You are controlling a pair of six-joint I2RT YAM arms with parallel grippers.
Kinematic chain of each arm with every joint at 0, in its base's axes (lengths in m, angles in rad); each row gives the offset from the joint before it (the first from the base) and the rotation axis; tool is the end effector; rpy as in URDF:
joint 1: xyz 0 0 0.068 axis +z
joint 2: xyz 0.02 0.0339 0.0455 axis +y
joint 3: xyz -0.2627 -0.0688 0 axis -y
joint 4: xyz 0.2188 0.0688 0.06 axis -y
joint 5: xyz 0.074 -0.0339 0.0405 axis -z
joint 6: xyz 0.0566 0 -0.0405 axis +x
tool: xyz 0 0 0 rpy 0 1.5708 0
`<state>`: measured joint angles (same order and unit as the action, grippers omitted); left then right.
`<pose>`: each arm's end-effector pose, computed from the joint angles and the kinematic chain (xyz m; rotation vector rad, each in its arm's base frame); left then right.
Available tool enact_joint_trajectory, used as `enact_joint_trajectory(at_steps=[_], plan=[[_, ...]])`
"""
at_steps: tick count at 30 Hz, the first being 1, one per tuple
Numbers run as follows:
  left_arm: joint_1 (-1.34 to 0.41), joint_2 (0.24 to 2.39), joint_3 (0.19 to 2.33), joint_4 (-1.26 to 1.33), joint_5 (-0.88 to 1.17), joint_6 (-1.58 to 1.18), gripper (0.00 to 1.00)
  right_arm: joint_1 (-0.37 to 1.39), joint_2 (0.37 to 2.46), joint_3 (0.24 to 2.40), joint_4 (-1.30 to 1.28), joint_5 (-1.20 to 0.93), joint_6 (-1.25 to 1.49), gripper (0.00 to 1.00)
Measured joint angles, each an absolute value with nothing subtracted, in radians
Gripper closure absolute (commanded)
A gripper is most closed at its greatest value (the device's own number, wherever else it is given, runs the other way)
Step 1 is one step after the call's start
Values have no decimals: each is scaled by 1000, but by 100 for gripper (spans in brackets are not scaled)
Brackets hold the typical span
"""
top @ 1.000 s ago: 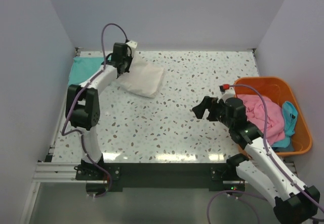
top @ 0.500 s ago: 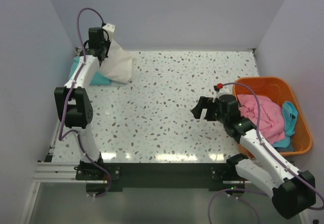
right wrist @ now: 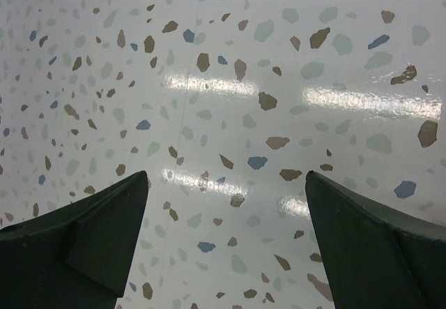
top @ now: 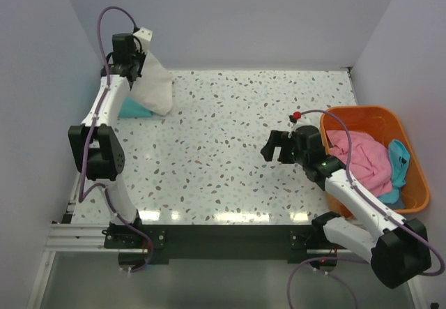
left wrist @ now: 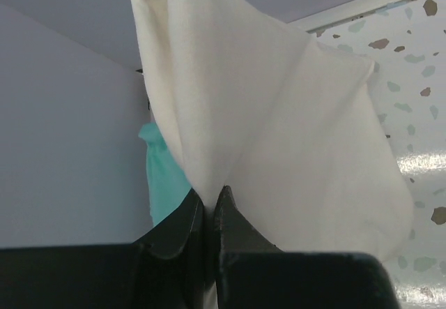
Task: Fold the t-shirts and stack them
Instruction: Neatly place the folded tshirt to the corner
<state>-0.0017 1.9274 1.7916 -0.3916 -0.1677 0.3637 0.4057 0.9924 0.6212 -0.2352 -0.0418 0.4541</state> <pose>0.4488 0.0087 0.3242 0.2834 2.0954 0.3931 0.1914 0.0848 0.2356 0.0295 2.2266 0.5280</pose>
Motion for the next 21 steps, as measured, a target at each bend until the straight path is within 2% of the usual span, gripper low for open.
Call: enact_joint_trajectory(at_steps=[12, 21], plan=[[38, 1878, 1815, -389, -149, 385, 100, 406, 1024, 630, -221, -44, 456, 1], [126, 1961, 1784, -316, -175, 357, 100, 406, 1047, 644, -222, -44, 467, 1]])
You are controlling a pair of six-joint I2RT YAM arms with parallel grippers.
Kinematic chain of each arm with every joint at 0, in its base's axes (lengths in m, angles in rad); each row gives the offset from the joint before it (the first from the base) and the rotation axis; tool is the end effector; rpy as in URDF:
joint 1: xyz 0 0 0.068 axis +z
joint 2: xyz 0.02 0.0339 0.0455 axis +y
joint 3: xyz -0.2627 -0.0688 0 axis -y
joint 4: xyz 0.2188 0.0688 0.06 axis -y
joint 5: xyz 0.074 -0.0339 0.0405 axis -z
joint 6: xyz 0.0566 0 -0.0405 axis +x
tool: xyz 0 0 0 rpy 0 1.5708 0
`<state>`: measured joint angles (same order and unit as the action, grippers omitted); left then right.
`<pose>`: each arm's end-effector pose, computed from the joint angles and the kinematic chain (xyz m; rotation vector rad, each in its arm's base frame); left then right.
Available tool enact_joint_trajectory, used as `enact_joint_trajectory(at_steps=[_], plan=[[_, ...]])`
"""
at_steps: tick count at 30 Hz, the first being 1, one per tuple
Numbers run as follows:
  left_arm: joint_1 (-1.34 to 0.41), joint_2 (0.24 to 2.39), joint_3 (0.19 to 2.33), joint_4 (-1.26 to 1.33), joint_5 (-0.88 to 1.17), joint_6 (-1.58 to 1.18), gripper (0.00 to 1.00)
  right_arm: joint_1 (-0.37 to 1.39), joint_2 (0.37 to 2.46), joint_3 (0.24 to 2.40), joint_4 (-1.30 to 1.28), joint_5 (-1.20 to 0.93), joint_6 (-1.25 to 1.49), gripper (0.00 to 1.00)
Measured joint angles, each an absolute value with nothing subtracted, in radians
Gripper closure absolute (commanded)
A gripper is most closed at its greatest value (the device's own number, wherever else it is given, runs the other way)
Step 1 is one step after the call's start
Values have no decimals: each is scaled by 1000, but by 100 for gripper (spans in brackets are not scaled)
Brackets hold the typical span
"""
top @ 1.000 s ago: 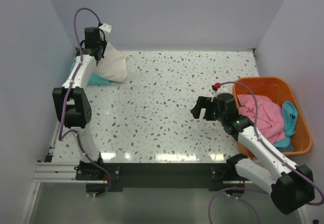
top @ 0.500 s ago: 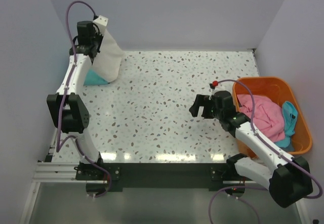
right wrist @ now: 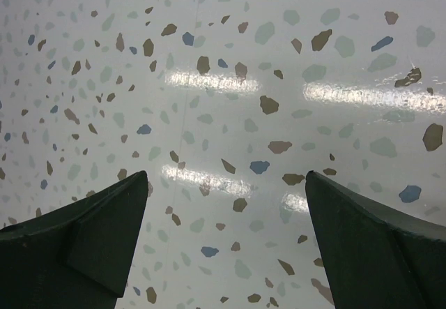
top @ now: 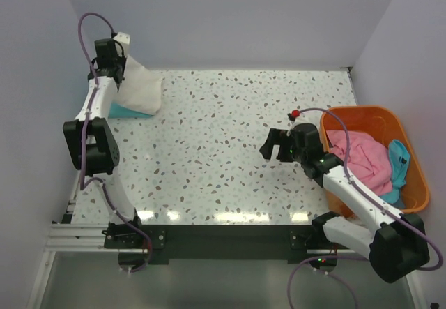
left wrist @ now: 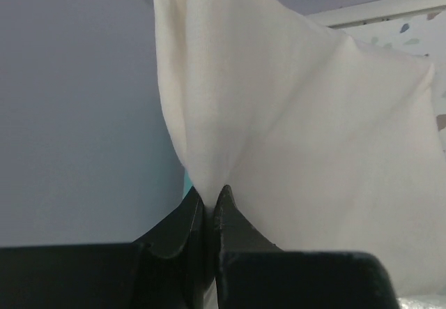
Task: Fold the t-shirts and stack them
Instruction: Neatly place the folded tshirt to the corner
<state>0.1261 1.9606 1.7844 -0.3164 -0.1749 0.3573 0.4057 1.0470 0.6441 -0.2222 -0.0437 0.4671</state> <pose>0.4552 0.0676 0.3159 0.1320 2.0857 0.4765 0.2005 0.0888 0.2340 0.0439 2.2467 0.5304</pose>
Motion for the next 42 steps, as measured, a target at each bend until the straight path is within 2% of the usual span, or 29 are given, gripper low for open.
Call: enact_joint_trajectory(at_steps=[2, 3, 4, 5, 6, 14, 17, 21, 25, 29, 32, 37, 42], plan=[[143, 2007, 1773, -297, -214, 344, 100, 406, 1055, 649, -222, -44, 471, 1], [147, 2025, 1771, -291, -236, 336, 93, 406, 1058, 651, -221, -44, 472, 1], [151, 2051, 1771, -281, -268, 327, 71, 406, 1062, 652, -219, -43, 474, 1], [154, 2078, 1772, -276, -298, 322, 32, 406, 1067, 653, -215, -43, 479, 1], [156, 2106, 1778, -275, -324, 308, 0, 406, 1072, 653, -211, -44, 485, 1], [156, 2225, 1900, -344, -541, 125, 0, 406, 1092, 653, -197, -47, 521, 1], [156, 2180, 1941, -389, -522, 16, 0, 406, 1058, 653, -213, -44, 530, 1], [142, 2012, 1903, -451, -418, -160, 0, 406, 978, 653, -244, -33, 544, 1], [21, 1712, 1698, -452, -404, -301, 0, 406, 880, 656, -312, 24, 550, 1], [-272, 1466, 1454, -378, -375, -361, 0, 406, 822, 695, -408, 88, 551, 1], [-456, 1323, 1181, -290, -321, -419, 0, 406, 777, 707, -457, 125, 556, 1], [-521, 1211, 854, -307, -296, -486, 0, 406, 699, 693, -496, 175, 566, 1], [-519, 1058, 773, -343, -380, -517, 0, 406, 653, 656, -506, 193, 576, 1]])
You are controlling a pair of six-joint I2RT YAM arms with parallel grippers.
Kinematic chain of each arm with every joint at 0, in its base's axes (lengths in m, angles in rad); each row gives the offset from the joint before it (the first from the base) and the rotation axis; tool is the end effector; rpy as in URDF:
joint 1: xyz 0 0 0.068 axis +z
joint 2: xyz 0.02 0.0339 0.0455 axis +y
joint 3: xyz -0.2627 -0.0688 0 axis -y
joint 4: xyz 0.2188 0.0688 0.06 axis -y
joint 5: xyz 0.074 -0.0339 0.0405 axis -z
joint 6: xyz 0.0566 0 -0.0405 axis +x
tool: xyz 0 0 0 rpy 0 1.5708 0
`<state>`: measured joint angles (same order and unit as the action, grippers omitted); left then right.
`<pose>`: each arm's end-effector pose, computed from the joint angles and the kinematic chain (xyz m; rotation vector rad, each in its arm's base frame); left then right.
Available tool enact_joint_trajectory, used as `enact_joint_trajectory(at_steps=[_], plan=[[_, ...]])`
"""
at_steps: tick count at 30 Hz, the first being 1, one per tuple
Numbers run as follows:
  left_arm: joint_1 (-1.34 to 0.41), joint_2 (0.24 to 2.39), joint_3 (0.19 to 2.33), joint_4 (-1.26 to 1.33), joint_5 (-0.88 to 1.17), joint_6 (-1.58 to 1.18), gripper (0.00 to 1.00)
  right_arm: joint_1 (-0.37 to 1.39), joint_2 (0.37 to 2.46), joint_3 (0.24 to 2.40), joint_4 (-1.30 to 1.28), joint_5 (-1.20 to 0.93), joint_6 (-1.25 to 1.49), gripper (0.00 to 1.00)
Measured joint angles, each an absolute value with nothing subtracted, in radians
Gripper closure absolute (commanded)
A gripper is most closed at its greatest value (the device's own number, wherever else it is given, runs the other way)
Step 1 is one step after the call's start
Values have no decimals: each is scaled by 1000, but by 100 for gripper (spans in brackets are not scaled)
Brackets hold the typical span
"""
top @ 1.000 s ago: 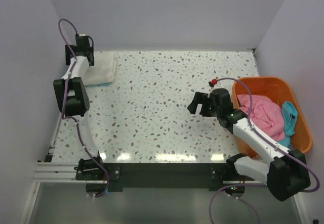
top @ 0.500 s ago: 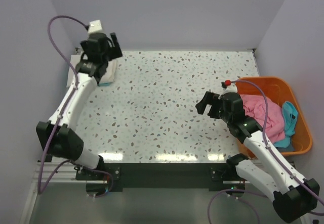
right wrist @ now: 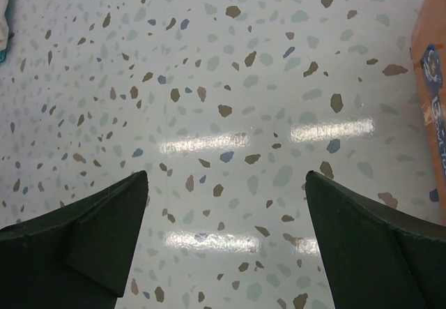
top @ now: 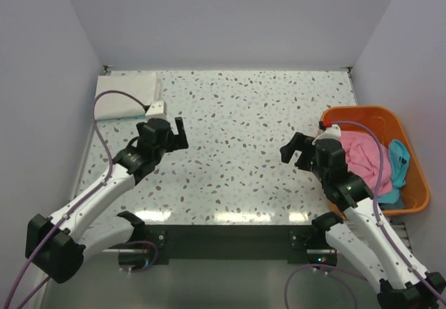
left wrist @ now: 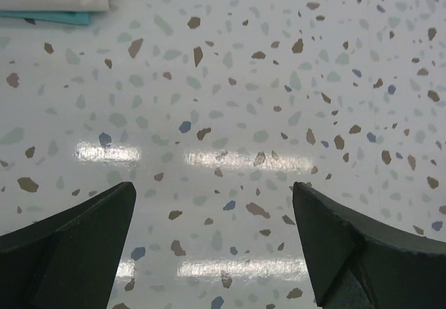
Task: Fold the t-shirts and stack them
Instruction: Neatly place the folded tshirt to the corner
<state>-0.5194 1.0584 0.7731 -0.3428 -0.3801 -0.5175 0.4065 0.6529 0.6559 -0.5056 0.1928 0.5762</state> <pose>0.2018 -0.0912 0.2641 -0.2081 2.1435 -0.1832 0.1361 0.0468 0.2713 0.2955 2.0672 0.4040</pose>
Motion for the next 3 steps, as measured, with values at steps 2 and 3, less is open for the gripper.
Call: enact_joint_trajectory(at_steps=[2, 3], plan=[[-519, 1003, 773, -337, -406, -525, 0, 406, 657, 655, -505, 193, 576, 1], [-519, 978, 773, -337, -418, -530, 0, 406, 662, 655, -504, 193, 575, 1]])
